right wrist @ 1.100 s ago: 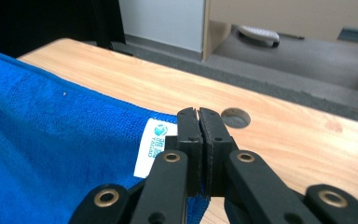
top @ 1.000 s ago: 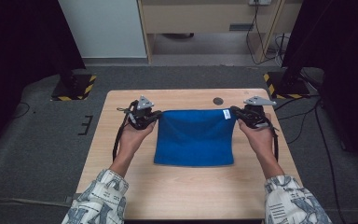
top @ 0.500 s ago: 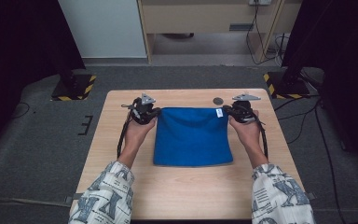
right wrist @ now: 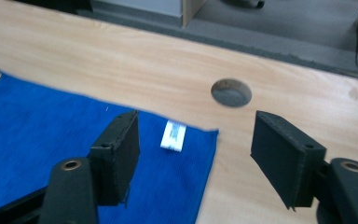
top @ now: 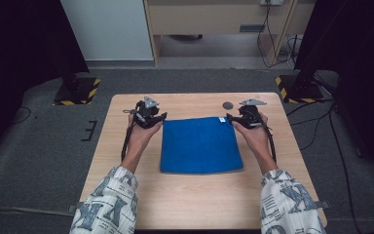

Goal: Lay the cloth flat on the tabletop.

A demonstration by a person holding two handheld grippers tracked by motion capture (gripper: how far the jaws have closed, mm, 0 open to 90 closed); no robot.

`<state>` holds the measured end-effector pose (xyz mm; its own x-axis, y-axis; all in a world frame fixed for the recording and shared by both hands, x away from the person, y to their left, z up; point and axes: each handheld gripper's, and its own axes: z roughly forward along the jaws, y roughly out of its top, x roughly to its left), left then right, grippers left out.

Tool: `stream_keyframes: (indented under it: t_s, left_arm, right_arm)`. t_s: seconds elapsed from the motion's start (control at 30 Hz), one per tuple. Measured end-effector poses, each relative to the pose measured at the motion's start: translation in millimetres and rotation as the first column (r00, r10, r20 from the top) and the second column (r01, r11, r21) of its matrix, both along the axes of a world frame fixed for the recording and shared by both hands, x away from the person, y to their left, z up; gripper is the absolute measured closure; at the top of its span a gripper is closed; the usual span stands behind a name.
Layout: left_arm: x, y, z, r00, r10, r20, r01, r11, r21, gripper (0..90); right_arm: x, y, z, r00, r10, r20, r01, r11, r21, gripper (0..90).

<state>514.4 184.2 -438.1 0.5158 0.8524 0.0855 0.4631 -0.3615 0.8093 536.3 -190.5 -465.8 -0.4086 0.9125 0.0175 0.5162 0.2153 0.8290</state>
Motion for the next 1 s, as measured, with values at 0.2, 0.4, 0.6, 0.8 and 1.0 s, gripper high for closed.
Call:
stream_keyframes:
  t_s: [0.2,0.4,0.6,0.8,1.0]
  left_arm:
    - [-21.8,1.2,0.5,0.9997,-0.023,0.012,0.023,0.9996,0.014,53.6]
    - [-47.1,5.3,-1.0,0.9981,-0.053,0.030,0.054,0.9984,-0.017,53.2]
    - [-79.2,13.3,-11.1,0.9966,-0.075,0.034,0.077,0.9961,-0.043,52.9]
    - [-113.7,17.5,-26.4,0.9956,-0.092,0.020,0.093,0.9943,-0.052,50.6]
    - [-145.6,18.3,-43.4,0.9917,-0.128,-0.005,0.128,0.9913,-0.029,48.0]
  right_arm:
    - [-23.9,-9.2,1.4,0.9982,0.056,-0.022,-0.056,0.9984,0.010,32.5]
    - [-55.2,-12.9,-0.4,0.9913,0.131,-0.012,-0.131,0.9914,-0.003,46.9]
    - [-87.3,-16.8,-8.9,0.9843,0.176,-0.004,-0.176,0.9841,0.022,55.0]
    - [-118.7,-23.6,-16.6,0.9802,0.198,0.004,-0.198,0.9794,0.040,58.9]
    - [-144.8,-30.9,-26.4,0.9742,0.225,-0.011,-0.225,0.9738,0.033,60.3]
